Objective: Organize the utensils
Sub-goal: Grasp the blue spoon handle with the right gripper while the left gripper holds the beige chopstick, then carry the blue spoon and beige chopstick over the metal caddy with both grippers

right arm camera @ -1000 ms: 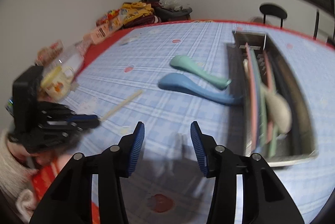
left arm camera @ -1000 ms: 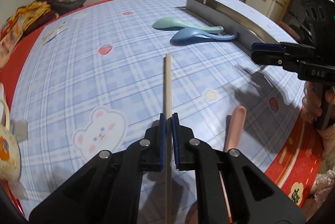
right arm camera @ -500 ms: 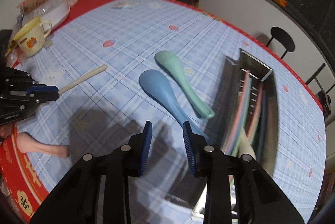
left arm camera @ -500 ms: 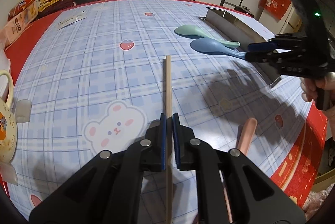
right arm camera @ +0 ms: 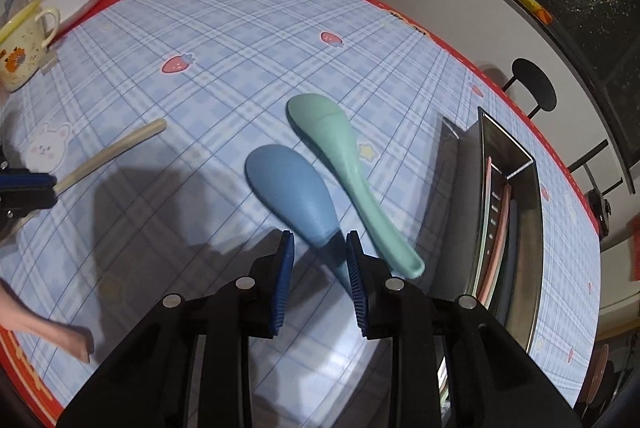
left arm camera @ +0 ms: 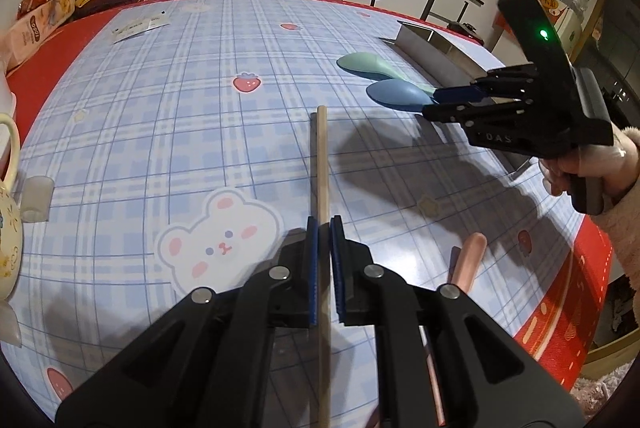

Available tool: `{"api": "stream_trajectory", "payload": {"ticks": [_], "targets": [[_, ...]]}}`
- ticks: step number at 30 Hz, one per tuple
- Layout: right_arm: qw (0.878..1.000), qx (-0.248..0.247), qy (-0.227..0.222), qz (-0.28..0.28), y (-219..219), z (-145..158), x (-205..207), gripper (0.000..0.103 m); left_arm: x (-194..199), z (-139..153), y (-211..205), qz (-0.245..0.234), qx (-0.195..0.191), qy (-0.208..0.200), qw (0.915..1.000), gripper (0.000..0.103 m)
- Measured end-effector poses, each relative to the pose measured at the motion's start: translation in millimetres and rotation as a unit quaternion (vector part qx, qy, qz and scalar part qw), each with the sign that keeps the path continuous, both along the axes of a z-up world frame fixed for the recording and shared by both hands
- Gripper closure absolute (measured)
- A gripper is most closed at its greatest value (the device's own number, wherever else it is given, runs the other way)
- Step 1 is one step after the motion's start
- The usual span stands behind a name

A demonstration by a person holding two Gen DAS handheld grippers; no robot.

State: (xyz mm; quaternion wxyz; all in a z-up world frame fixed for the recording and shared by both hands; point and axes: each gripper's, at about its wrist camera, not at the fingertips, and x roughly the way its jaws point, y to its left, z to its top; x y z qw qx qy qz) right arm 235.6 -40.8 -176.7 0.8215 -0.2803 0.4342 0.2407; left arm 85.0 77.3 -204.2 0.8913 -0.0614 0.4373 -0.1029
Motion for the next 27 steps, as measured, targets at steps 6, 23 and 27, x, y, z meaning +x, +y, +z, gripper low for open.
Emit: {"api": "stream_trajectory", "payload": {"ticks": [6,23,27], "targets": [[1.0,-0.011,-0.008,-0.001,9,-1,6,0.081,0,-1,2,0.001,-0.01,0.001,1.0,0.091],[0.98,0.155,0.117,-0.043,-33,5,-21,0.096,1,-1,-4,0.001,0.013,-0.001,0.9999,0.091],[0.978,0.168,0.116,-0.038,-36,4,-36,0.096,1,0,-9,0.0,0.033,-0.004,0.9994,0.091]]}}
